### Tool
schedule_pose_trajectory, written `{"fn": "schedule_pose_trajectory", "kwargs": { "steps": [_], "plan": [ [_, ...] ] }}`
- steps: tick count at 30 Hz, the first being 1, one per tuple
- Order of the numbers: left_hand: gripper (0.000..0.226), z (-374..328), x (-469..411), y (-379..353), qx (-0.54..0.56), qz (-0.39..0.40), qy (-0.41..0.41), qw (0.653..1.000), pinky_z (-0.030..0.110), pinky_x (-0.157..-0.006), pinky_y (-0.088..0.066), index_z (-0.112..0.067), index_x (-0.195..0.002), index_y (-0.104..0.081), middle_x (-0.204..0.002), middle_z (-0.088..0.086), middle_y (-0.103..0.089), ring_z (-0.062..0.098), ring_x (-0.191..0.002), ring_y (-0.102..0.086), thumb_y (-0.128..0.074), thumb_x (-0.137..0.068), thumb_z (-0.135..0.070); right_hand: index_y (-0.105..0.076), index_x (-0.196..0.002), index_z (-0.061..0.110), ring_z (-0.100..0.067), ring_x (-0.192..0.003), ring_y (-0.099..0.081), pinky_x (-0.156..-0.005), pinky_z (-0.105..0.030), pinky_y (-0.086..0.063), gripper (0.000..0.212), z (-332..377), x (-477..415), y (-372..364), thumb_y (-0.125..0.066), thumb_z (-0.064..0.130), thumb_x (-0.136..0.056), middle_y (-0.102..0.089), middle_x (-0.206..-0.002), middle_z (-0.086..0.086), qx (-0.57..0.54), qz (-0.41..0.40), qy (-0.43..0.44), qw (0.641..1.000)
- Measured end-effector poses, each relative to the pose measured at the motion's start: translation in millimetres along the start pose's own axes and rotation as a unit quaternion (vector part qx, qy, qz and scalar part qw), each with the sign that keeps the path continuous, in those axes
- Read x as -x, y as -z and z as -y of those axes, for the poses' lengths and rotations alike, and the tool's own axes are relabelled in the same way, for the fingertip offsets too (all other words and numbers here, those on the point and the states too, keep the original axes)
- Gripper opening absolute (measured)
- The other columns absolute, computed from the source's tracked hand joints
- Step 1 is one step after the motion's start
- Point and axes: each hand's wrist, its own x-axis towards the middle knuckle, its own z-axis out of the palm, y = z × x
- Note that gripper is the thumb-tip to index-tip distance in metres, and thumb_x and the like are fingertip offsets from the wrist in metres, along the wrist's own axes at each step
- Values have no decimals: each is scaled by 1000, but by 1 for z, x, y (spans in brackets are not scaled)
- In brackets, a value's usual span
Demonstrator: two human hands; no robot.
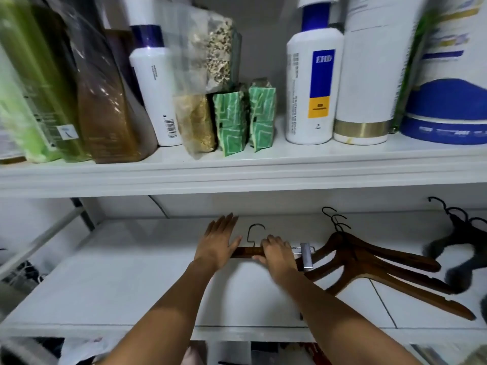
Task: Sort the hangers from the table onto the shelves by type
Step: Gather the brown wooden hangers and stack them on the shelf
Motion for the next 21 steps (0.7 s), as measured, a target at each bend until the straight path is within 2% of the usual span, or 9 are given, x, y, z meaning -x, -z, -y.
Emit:
{"fn": "schedule_pose_trajectory", "kwargs": {
  "steps": [12, 21],
  "plan": [
    [57, 79, -12, -21, 19, -32, -34, 999, 25, -120, 1, -26, -151, -12, -160, -7, -10, 9, -147, -9, -29, -100, -45, -51, -127, 11, -28, -119, -44, -97, -37, -37, 50, 77, -28, -43, -51, 47, -93, -51, -129, -10, -8, 45, -18, 999],
    [55, 112, -20, -29, 29, -26, -20, 999, 23, -117, 5, -27, -150, -15, -159, -7, -15, 9, -147, -11, -28, -100, -45, -52, -130, 9, -29, -123, -41, -102, -39, -38, 50, 91, -46, -53, -52, 43, -94, -44, -135, -11, 15, 62, -52, 997]
  ]
}}
